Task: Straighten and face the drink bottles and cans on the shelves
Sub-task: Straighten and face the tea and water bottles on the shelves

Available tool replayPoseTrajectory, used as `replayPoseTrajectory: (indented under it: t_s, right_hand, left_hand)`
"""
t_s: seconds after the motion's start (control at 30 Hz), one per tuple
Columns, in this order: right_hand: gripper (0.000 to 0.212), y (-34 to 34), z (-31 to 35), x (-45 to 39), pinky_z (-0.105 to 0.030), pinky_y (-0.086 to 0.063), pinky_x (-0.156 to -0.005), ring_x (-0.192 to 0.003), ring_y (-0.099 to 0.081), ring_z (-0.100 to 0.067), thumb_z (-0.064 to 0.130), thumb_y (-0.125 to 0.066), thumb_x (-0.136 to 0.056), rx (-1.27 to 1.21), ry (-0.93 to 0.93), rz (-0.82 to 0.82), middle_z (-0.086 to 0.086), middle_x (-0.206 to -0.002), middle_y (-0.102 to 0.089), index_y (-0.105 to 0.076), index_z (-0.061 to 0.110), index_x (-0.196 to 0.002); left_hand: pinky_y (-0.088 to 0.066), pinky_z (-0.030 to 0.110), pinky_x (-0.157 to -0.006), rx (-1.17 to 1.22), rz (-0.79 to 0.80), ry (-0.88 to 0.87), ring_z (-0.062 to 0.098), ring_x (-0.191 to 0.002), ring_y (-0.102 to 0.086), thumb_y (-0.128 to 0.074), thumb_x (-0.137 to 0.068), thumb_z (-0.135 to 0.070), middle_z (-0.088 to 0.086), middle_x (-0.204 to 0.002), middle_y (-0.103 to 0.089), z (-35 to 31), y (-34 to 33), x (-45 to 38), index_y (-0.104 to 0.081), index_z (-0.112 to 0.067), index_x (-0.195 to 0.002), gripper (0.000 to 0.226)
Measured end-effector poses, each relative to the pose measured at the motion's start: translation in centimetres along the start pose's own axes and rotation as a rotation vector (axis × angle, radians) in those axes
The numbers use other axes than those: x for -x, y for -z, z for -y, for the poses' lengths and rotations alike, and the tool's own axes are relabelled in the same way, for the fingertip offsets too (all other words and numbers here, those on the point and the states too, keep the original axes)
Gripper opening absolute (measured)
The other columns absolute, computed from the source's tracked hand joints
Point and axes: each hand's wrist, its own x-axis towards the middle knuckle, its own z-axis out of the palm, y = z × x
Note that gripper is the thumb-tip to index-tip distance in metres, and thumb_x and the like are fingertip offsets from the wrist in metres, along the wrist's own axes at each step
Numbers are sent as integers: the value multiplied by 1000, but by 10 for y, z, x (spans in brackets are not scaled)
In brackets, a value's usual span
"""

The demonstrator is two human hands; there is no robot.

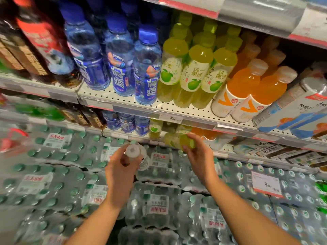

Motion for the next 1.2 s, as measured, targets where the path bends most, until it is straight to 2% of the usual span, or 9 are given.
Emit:
replayPoseTrajectory:
  t_s: [0.1,0.33,0.53,0.7,0.77,0.87,0.97,1.03,1.2]
  right_hand:
    - [39,-30,-2,-15,-28,-53,-94,-104,-64,-6,13,-70,-95,12,42,-3,6,-122,-66,-57,19,-131]
    - [20,-51,18,-46,-22,-27,-54,-65,-47,-10,33,-63,-100,343,-23,-19,7,-83,-55,-51,16,-99]
    - [50,-65,18,-87,-36,-40,-62,-65,-56,-26,51,-49,-102,583,-195,115,0,-64,-51,-52,13,-69]
    - [49,-62,20,-114,-33,-42,-67,-93,-67,-29,43,-32,-110,825,-267,391,-7,-88,-63,-67,10,-101]
    - [47,-60,24,-120,-31,-42,-73,-103,-64,-25,42,-30,-110,804,-351,487,-6,-107,-67,-65,12,-118]
    - [39,-58,27,-111,-27,-46,-71,-88,-61,-17,47,-48,-105,547,-427,450,-3,-97,-65,-63,11,-109]
    - [24,-54,21,-77,-34,-53,-82,-93,-61,-19,31,-63,-98,408,-221,219,-1,-102,-61,-60,12,-112]
    - [38,-46,17,-42,-34,-57,-77,-91,-64,-15,23,-64,-95,226,-131,178,5,-122,-57,-53,19,-130]
    - [42,-27,4,48,-27,-55,-72,-79,-67,-2,30,-67,-92,10,-164,342,12,-126,-61,-60,29,-133]
  left_hand:
    - [-56,19,-71,-156,-14,15,6,-86,-66,-82,-84,-22,-9,-100,-70,3,15,9,-67,-33,-118,39]
    - [-46,7,-70,-179,-35,-3,-3,-90,-63,-87,-77,-21,-22,-99,-69,10,32,22,-68,-36,-109,40]
    - [-47,6,-73,-154,-28,-4,-4,-93,-64,-87,-77,-23,-26,-99,-69,11,37,23,-68,-43,-106,41]
    - [-45,4,-71,-141,-16,-1,-8,-95,-61,-87,-77,-20,-22,-102,-69,4,35,20,-65,-47,-102,43]
    - [-44,3,-70,-125,7,1,-11,-93,-60,-86,-78,-17,-21,-101,-69,1,30,19,-64,-47,-100,43]
    - [-45,3,-68,-127,59,-11,-10,-92,-60,-86,-78,-19,-20,-101,-69,-1,21,19,-66,-41,-104,39]
    - [-48,6,-69,-126,86,-6,-5,-93,-64,-87,-78,-22,-17,-102,-71,-2,11,18,-69,-37,-108,38]
    - [-50,9,-70,-116,101,2,-2,-92,-66,-88,-77,-21,-16,-102,-72,-3,1,19,-70,-35,-109,39]
    - [-56,24,-73,-118,156,11,2,-89,-69,-88,-76,-19,-17,-97,-73,-9,-33,26,-69,-41,-102,38]
